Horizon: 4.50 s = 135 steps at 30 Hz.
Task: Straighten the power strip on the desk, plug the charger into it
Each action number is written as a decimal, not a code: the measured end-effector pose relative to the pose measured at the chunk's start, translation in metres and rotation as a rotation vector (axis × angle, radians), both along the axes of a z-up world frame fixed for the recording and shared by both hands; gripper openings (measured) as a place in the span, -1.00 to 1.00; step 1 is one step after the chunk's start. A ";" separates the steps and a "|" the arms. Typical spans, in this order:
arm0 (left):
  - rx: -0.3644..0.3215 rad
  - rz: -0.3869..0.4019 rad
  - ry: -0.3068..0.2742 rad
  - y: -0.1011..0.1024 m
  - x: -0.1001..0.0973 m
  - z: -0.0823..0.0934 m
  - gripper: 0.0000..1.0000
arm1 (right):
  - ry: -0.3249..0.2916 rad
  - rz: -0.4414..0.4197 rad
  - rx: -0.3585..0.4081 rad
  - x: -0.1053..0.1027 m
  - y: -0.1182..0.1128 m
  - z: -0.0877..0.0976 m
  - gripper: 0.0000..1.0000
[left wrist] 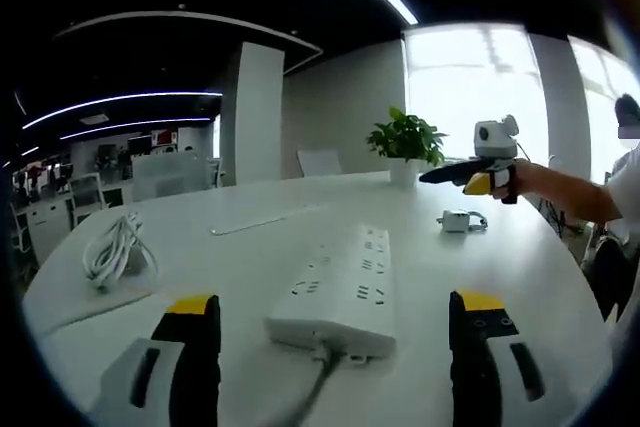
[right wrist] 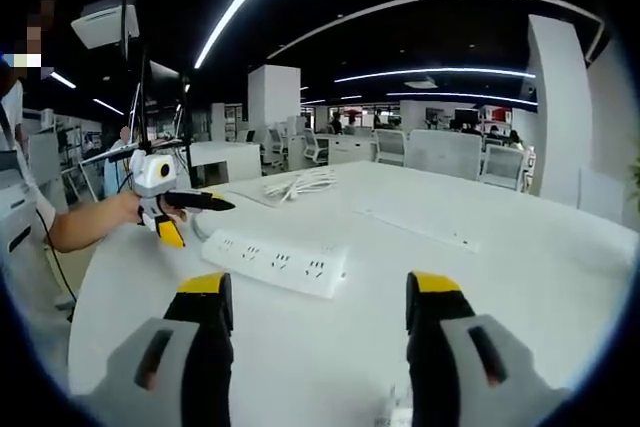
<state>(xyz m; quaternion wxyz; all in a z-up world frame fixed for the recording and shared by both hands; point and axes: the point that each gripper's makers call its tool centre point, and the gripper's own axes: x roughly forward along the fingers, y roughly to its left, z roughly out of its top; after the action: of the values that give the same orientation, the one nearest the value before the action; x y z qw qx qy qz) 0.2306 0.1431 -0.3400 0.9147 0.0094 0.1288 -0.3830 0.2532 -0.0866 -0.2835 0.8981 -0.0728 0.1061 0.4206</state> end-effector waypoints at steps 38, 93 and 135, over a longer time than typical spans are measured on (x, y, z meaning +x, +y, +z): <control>0.060 -0.040 0.012 -0.014 0.012 -0.018 0.87 | 0.023 0.073 -0.019 0.050 0.032 -0.015 0.38; 0.067 -0.067 0.015 -0.027 0.018 -0.031 0.68 | -0.138 0.355 -0.037 0.081 0.047 -0.031 0.23; 0.055 -0.100 0.006 -0.032 0.016 -0.029 0.75 | -0.125 0.447 -0.082 0.056 0.071 -0.031 0.30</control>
<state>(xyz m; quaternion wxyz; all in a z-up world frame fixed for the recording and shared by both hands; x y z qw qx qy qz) 0.2463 0.1114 -0.3691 0.8933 0.0400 0.1415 -0.4248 0.3091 -0.0157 -0.3144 0.7836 -0.1570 0.0485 0.5992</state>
